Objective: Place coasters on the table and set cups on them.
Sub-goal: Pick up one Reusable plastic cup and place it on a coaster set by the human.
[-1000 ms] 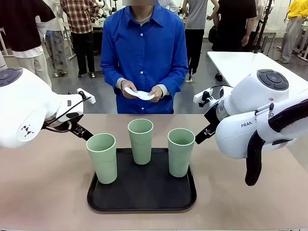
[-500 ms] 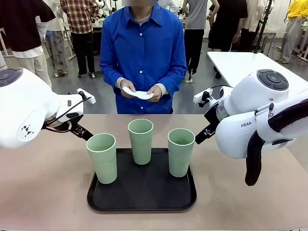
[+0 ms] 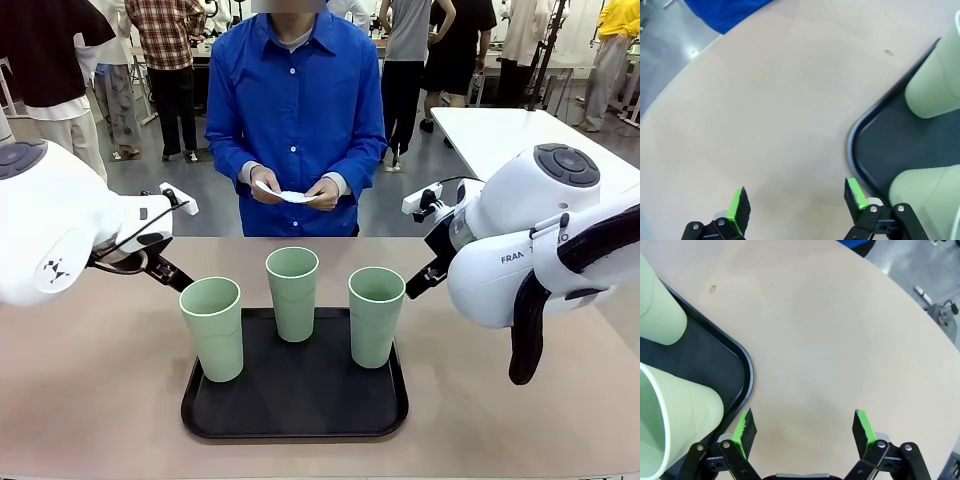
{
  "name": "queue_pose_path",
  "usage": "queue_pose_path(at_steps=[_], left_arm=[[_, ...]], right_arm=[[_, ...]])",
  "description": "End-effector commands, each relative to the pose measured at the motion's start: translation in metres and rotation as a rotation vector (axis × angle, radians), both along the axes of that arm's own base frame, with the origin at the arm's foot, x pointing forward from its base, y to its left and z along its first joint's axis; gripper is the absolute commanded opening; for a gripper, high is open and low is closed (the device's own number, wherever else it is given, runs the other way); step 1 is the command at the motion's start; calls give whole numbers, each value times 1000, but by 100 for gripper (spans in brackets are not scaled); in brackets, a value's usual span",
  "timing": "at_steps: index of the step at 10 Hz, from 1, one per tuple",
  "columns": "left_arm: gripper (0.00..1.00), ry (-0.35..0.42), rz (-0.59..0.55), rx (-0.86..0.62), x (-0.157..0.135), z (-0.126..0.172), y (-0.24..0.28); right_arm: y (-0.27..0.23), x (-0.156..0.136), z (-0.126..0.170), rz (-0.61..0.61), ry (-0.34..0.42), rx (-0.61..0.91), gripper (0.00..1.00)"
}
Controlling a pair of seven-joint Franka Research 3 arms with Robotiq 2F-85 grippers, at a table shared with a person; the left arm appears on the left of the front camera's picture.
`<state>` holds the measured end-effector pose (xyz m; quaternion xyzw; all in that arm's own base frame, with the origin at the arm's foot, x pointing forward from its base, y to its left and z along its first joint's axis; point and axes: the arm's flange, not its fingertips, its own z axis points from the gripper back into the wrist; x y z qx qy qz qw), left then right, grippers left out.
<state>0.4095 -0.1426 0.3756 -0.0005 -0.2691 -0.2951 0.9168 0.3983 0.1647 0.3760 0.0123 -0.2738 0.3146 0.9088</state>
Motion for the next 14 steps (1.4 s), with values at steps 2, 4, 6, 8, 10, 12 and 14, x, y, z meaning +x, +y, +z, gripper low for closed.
queue_pose_path(at_steps=[2,4,6,8,10,12,14], left_arm=[[100,20,26,57,20,35,21],[100,123,-9,-16,-10,58,33],[100,255,-4,-80,-68,82,46],[100,252,22,-53,-114,91,55],[100,306,36,-37,-131,84,45],[100,278,-8,-64,-73,124,41],[100,355,-12,-255,-79,123,63]], right_arm=[[-15,-3,43,-64,114,76,100],[-16,-45,71,-88,263,54,100],[-12,-110,85,-122,327,17,100],[-26,-152,79,-166,327,26,100],[-3,-106,115,-134,336,-9,100],[-3,-106,115,-134,336,-9,100],[-37,-108,122,-92,429,302,100]])
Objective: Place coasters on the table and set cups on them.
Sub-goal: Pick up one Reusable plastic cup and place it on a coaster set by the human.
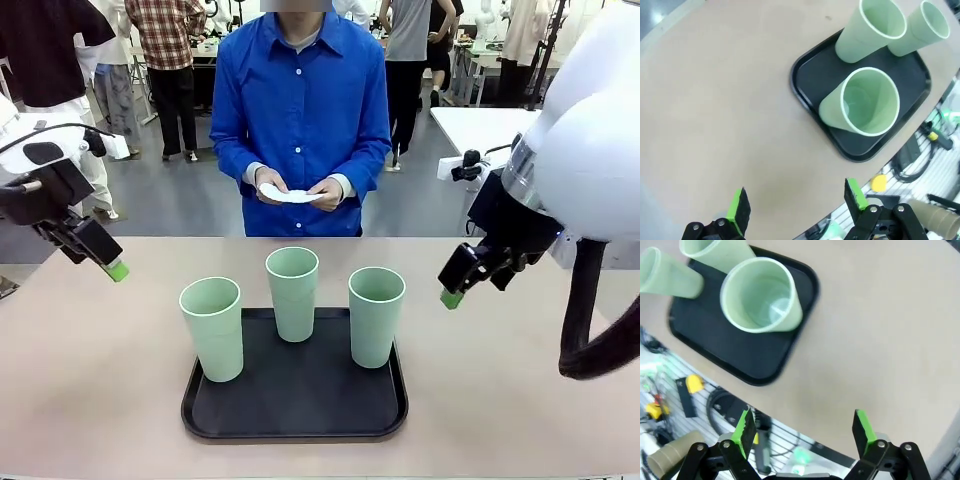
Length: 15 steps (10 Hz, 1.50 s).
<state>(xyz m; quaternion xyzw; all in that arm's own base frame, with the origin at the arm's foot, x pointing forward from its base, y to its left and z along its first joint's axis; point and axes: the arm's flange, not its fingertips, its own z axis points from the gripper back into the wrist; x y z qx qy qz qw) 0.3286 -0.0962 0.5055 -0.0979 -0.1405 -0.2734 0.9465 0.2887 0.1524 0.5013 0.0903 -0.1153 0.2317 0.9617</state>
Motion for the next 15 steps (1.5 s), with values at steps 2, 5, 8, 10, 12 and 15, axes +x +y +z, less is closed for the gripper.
queue_pose_path(at_steps=[2,5,8,10,12,15], left_arm=[[100,208,15,-541,4,-9,59],[100,319,63,-846,17,-26,135],[100,337,112,-943,18,-41,202],[100,364,144,-921,20,-41,218],[100,363,194,-957,22,-51,220],[100,347,274,-996,22,-60,229]], right_arm=[[-89,10,-11,-121,184,721,100],[-140,4,-21,-167,283,981,100],[-190,3,-48,-255,397,1079,100],[-208,-8,-56,-286,428,1080,100],[-226,-20,-61,-343,426,1078,100],[-242,-30,-68,-408,415,1076,100]])
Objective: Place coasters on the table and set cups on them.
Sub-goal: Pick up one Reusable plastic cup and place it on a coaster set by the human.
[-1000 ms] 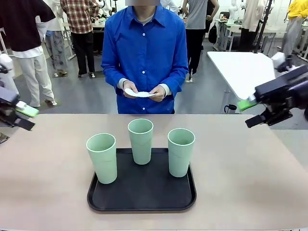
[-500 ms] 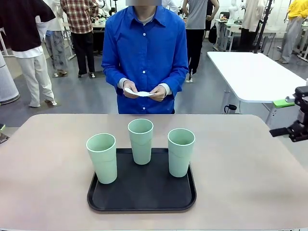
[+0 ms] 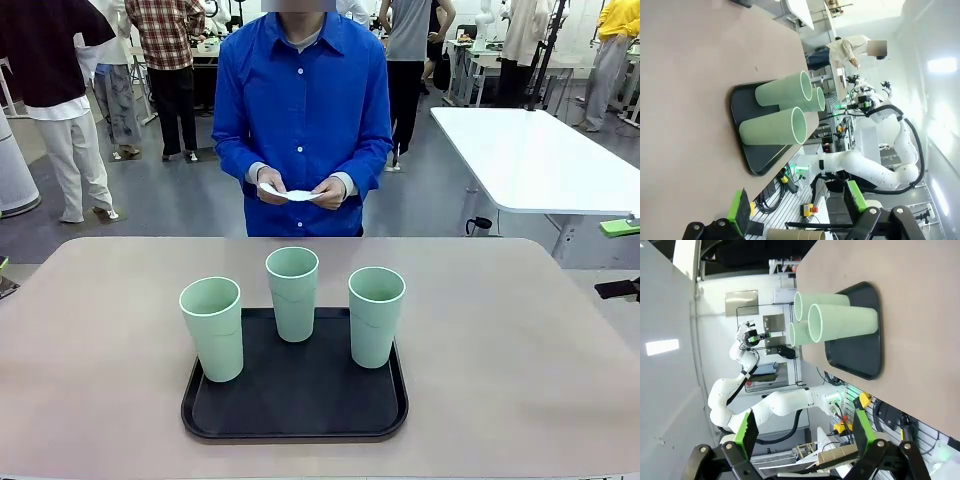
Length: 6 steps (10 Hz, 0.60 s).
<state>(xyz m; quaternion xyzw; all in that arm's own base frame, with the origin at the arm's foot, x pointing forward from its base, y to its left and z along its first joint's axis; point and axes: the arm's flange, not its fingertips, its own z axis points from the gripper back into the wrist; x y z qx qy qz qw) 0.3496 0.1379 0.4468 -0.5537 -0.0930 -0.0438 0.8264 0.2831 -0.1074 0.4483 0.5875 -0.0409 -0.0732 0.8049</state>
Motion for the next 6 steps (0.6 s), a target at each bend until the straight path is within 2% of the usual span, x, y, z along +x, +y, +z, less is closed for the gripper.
queue_pose_path(at_steps=[1,3,4,5,6], left_arm=[[100,-1,51,-13,-1,1,-9],[100,3,56,13,-4,6,-7],[100,0,20,-4,0,0,1],[100,0,20,-4,0,0,1],[100,0,20,-4,0,0,1]], right_arm=[[17,-26,-16,3,8,-17,100],[19,-26,-15,12,15,-12,100],[19,-26,-15,23,11,-9,100],[-4,-3,-1,-7,8,-8,100],[-4,-3,-1,-7,8,-8,100]])
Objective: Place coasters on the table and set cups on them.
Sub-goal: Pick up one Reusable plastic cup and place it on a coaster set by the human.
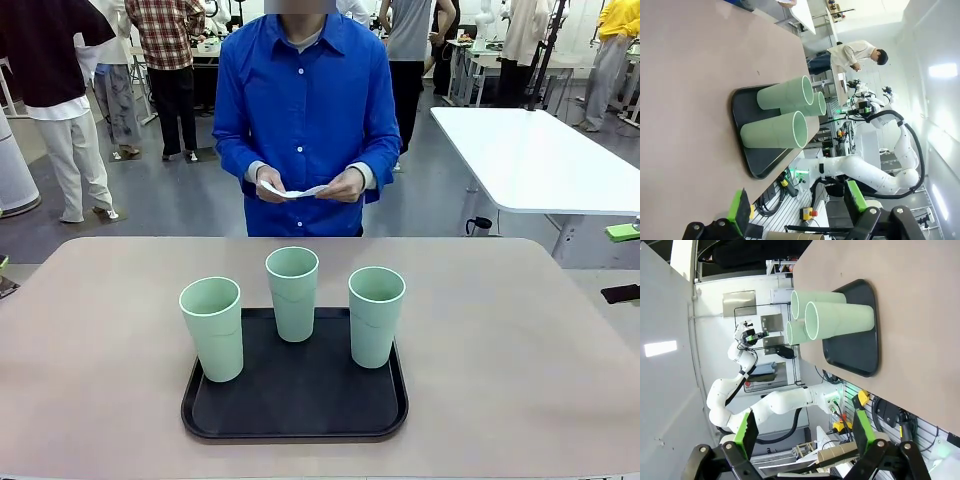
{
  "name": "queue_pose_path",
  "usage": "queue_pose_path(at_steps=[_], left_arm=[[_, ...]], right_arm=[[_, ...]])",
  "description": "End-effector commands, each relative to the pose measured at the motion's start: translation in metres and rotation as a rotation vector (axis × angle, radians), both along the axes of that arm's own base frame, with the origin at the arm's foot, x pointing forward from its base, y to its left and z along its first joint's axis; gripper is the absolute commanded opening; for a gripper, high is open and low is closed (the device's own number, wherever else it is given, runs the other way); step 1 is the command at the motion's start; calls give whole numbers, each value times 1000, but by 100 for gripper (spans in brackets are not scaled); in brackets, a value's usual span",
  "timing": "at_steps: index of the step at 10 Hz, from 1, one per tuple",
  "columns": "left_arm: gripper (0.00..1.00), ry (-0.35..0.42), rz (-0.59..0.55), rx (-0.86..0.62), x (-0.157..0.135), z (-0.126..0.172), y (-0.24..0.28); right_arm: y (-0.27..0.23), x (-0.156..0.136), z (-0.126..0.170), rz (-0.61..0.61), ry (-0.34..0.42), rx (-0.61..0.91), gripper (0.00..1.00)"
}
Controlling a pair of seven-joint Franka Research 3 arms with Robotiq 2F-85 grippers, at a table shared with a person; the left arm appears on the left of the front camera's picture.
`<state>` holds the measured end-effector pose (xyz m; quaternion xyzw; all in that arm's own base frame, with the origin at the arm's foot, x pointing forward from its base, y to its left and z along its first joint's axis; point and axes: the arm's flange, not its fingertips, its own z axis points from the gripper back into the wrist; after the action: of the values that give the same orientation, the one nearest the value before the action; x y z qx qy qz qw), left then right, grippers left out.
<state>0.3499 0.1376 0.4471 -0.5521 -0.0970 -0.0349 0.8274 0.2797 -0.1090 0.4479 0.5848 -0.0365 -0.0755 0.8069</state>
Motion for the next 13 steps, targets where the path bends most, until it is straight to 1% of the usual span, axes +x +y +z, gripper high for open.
queue_pose_path(at_steps=[1,13], left_arm=[[100,-3,0,-6,-1,0,1],[100,-3,0,-6,-1,0,1]], right_arm=[[-2,0,0,-9,-2,-2,100],[-2,0,0,-9,-2,-2,100]])
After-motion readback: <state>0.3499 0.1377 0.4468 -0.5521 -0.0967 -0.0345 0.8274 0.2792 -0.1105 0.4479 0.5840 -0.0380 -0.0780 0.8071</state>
